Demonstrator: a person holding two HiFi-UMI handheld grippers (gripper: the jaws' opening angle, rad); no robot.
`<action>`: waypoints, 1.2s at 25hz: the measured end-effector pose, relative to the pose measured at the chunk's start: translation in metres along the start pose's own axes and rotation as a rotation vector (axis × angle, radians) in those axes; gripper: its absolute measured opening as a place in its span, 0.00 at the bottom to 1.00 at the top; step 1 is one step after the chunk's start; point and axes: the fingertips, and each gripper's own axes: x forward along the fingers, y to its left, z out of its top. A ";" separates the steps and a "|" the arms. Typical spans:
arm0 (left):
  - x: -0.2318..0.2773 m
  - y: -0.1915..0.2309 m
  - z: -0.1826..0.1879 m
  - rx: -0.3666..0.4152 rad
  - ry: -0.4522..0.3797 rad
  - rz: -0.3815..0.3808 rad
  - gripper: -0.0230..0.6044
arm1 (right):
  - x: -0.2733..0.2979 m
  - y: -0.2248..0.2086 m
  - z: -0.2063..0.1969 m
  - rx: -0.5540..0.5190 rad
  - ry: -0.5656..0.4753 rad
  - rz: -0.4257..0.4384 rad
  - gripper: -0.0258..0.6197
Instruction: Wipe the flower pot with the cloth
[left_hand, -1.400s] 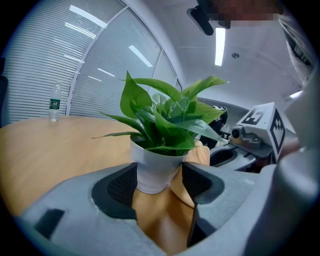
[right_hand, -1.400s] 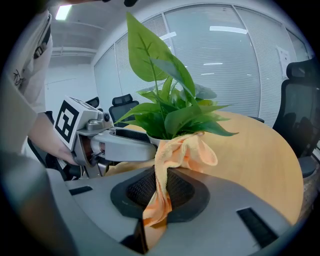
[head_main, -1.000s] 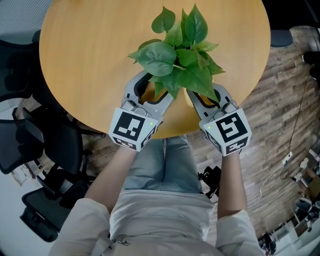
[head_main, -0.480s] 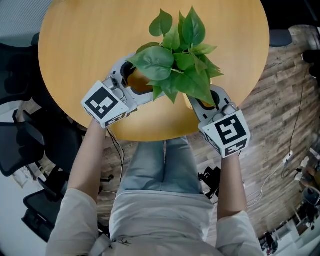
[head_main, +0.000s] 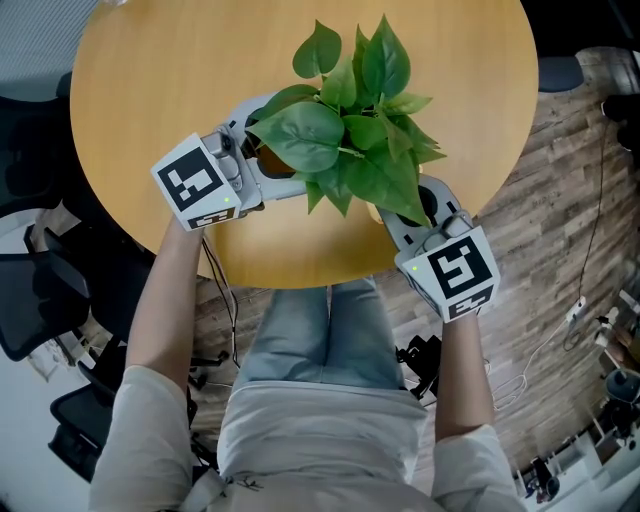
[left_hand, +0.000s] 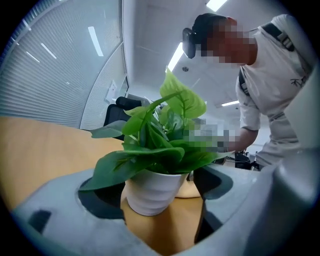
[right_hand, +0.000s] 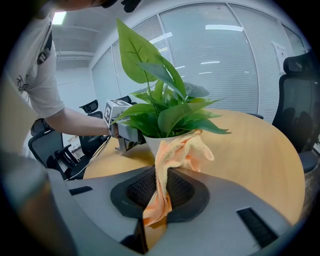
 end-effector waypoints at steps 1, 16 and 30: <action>0.000 0.000 0.001 -0.005 -0.005 -0.001 0.73 | 0.000 0.001 0.000 -0.002 0.002 0.001 0.11; 0.000 0.000 0.000 -0.023 -0.021 0.030 0.71 | -0.015 -0.062 0.011 -0.016 -0.005 -0.157 0.11; -0.002 -0.004 -0.004 -0.039 -0.006 0.163 0.71 | 0.008 -0.045 0.021 -0.099 0.013 -0.108 0.11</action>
